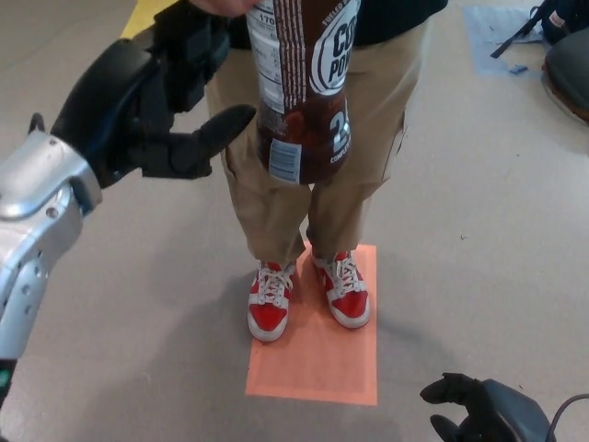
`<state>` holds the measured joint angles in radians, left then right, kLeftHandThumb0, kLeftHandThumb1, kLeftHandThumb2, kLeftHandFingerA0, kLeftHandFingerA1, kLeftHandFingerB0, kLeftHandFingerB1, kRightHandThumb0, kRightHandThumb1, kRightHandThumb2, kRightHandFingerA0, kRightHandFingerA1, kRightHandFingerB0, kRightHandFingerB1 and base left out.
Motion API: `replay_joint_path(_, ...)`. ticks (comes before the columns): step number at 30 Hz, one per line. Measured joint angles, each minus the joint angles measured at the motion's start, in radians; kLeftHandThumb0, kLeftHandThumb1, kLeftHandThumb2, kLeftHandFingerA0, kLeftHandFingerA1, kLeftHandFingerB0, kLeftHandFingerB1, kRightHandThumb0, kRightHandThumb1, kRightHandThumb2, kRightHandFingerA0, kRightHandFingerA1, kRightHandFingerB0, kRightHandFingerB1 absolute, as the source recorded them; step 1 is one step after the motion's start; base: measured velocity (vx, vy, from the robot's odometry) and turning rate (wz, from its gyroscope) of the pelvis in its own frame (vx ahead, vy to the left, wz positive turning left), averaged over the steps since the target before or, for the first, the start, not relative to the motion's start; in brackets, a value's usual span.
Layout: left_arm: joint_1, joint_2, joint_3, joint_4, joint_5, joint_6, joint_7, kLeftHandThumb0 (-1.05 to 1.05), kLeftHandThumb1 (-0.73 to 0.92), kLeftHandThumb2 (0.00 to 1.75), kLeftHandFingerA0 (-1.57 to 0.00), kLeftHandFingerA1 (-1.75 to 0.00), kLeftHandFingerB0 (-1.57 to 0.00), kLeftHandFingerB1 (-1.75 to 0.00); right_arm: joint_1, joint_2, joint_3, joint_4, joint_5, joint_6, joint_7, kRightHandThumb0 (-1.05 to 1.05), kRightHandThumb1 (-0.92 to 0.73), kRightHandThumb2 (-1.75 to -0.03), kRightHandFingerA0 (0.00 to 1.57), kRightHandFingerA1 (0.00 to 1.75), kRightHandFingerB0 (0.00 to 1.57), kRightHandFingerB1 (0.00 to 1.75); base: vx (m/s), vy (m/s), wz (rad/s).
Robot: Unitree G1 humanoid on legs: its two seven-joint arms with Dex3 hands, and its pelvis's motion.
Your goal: The robot recieved a bottle of protein shake from a person using its left hand and then shake the protein up and down 2 two times and hand it back to the person
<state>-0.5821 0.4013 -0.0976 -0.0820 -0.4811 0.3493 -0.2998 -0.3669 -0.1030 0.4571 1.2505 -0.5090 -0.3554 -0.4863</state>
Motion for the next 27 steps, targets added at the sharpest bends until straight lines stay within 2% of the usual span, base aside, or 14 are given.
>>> replay_joint_path(10,-0.079,0.000,0.000,-0.047,-0.091,0.155,-0.020,-0.84,0.48,0.88,0.00,-0.11,0.00,0.00,0.000,0.000,0.001,0.004,-0.001,-0.006,-0.006,-0.51,-0.80,-0.68,0.77,0.64,0.65,0.45,0.00,0.000,0.00)
replay_joint_path(11,-0.088,0.000,0.000,-0.053,-0.100,0.174,-0.021,-0.88,0.60,0.59,0.00,-0.14,0.00,0.00,0.000,0.000,0.001,0.004,-0.002,-0.006,-0.007,-0.52,-0.80,-0.67,0.78,0.65,0.66,0.45,0.00,0.000,0.00)
replay_joint_path(12,-0.095,0.000,0.000,-0.058,-0.108,0.187,-0.022,-0.88,0.60,0.59,0.00,-0.14,0.00,0.00,0.000,0.000,0.002,0.004,-0.003,-0.007,-0.009,-0.52,-0.80,-0.67,0.78,0.65,0.66,0.45,0.00,0.000,0.00)
replay_joint_path(13,-0.103,0.000,-0.001,-0.062,-0.114,0.200,-0.022,-0.86,0.51,0.89,0.00,-0.07,0.00,0.00,0.000,0.000,0.002,0.005,-0.003,-0.007,-0.010,-0.52,-0.80,-0.67,0.79,0.66,0.67,0.45,0.00,0.000,0.00)
replay_joint_path(17,-0.136,0.000,-0.006,-0.085,-0.145,0.263,-0.030,-0.86,0.51,0.88,0.00,-0.04,0.00,0.00,0.000,0.000,0.002,0.006,-0.005,-0.011,-0.017,-0.51,-0.80,-0.67,0.79,0.65,0.66,0.45,0.00,0.000,0.00)
replay_joint_path(18,-0.141,0.000,-0.007,-0.093,-0.153,0.278,-0.031,-0.85,0.45,0.75,-0.01,-0.16,0.00,0.00,-0.001,0.000,0.002,0.007,-0.006,-0.012,-0.019,-0.51,-0.81,-0.66,0.78,0.63,0.66,0.43,0.00,0.000,0.00)
replay_joint_path(19,-0.146,0.000,-0.008,-0.100,-0.161,0.293,-0.032,-0.85,0.45,0.75,-0.01,-0.16,0.00,0.00,-0.001,0.000,0.002,0.008,-0.006,-0.013,-0.021,-0.51,-0.81,-0.66,0.78,0.63,0.66,0.43,0.00,0.000,0.00)
replay_joint_path(20,-0.152,0.000,-0.010,-0.109,-0.170,0.313,-0.033,-0.86,0.56,0.60,0.00,-0.21,0.00,-0.01,0.000,0.000,0.002,0.008,-0.007,-0.014,-0.023,-0.51,-0.81,-0.66,0.76,0.62,0.64,0.42,0.00,0.000,0.00)
replay_joint_path(21,-0.156,0.000,-0.011,-0.115,-0.175,0.329,-0.033,-0.79,0.45,0.86,0.00,-0.11,0.00,-0.01,-0.001,0.000,0.002,0.009,-0.007,-0.015,-0.025,-0.51,-0.82,-0.65,0.76,0.61,0.66,0.42,0.00,0.000,0.00)
replay_joint_path(22,-0.158,-0.001,-0.011,-0.119,-0.179,0.337,-0.033,-0.87,0.54,0.61,0.00,-0.20,0.00,0.00,-0.001,0.000,0.002,0.009,-0.007,-0.015,-0.025,-0.51,-0.81,-0.66,0.76,0.62,0.65,0.42,0.00,0.000,0.00)
replay_joint_path(24,-0.167,-0.001,-0.013,-0.134,-0.197,0.373,-0.033,-0.84,0.55,0.58,0.00,-0.16,0.00,0.00,-0.001,-0.001,0.002,0.010,-0.008,-0.017,-0.028,-0.51,-0.81,-0.66,0.76,0.62,0.65,0.42,0.00,0.000,0.00)
replay_joint_path(25,-0.169,-0.002,-0.013,-0.140,-0.203,0.388,-0.033,-0.78,0.45,0.85,0.00,-0.06,0.00,-0.02,-0.001,-0.001,0.002,0.011,-0.008,-0.018,-0.029,-0.51,-0.81,-0.67,0.77,0.64,0.66,0.43,0.00,0.000,0.00)
replay_joint_path(27,-0.176,-0.003,-0.014,-0.147,-0.214,0.419,-0.033,-0.79,0.45,0.84,0.00,-0.04,0.00,0.00,-0.001,-0.001,0.002,0.012,-0.009,-0.020,-0.032,-0.51,-0.81,-0.67,0.78,0.65,0.67,0.43,0.00,0.000,0.00)
